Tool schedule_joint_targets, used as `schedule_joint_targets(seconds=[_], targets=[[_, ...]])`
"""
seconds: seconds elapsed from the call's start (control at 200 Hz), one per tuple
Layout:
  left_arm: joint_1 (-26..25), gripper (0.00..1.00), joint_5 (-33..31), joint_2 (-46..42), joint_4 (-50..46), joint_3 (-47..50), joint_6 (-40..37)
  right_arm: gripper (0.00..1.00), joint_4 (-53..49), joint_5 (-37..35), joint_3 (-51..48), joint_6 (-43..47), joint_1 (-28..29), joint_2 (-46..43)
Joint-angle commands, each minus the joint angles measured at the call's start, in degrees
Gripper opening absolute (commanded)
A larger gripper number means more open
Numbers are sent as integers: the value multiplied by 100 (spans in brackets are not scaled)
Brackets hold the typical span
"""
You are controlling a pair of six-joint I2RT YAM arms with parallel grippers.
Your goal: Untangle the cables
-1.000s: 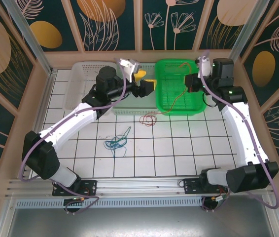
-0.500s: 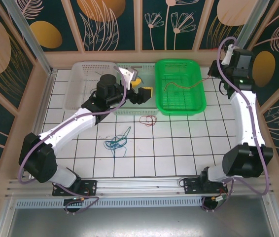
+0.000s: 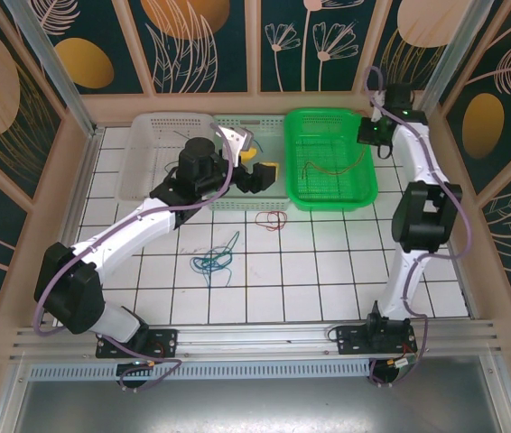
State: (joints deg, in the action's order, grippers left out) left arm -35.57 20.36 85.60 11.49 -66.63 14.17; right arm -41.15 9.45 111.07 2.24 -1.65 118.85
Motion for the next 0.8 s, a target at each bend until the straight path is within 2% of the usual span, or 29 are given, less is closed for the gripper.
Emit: schedule_joint_targets(seconds=[0.0,0.095,0.21,0.285,0.365,0.435,0.53,0.796], targets=[[-3,88,-171,-96,-235,106,-202,0,-740,-26,670,162,164,485],[-8,88,-296,-89,-366,133,-255,1,-1014,-187,1100,157,226,965],[-10,88,-443,3,-620,132,-284,17,-1093,-323,1424,-10,235,1292],[-8,88,-510,106,-826,124,-275,33,-1089,-426,1590,-65,243,1364],[-2,88,-652,272,-1074,107,-254,38,-1088,-563,1775,-91,236,1400],[-2,87,-763,454,-1281,65,-217,51,-1134,-673,1927,-88,237,1430],[-2,85,-783,740,-1555,-16,-205,62,-1168,-716,2013,-97,241,1398],[-3,75,-594,1223,-1791,-88,-248,69,-1063,-479,1888,-167,341,851]])
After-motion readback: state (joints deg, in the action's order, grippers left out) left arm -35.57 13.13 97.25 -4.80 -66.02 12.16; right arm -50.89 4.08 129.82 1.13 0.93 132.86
